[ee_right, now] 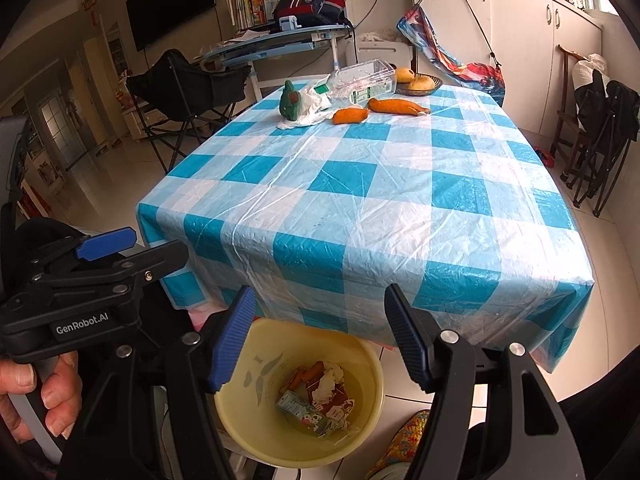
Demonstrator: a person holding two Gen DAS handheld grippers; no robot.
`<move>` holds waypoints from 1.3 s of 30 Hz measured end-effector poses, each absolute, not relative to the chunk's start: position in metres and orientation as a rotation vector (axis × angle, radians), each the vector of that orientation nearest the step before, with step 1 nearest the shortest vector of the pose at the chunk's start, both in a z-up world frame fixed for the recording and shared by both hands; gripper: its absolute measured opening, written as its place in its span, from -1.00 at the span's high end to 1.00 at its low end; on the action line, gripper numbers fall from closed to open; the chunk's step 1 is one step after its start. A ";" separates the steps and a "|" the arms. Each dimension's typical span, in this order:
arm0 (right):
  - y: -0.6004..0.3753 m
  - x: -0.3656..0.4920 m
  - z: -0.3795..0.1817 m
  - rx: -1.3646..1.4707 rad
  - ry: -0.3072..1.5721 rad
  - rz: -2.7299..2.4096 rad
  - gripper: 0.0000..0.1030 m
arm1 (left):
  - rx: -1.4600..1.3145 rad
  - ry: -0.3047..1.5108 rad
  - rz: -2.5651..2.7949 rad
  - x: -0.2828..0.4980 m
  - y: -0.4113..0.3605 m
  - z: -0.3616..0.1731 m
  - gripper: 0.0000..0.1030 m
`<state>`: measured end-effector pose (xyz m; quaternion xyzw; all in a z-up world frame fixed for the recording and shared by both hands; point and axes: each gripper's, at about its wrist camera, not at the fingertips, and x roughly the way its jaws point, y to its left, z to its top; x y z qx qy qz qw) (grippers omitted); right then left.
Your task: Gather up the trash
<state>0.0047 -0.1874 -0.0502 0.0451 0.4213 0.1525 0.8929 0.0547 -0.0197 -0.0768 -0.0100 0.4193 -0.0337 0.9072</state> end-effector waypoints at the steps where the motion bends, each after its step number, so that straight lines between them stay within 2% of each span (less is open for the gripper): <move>1: -0.188 0.004 -0.050 0.094 0.873 0.316 -0.26 | -0.019 0.865 -0.070 0.055 -0.020 -0.077 -0.48; 39: -0.184 0.004 -0.049 0.083 0.878 0.319 -0.26 | -0.010 0.866 -0.072 0.055 -0.022 -0.077 -0.49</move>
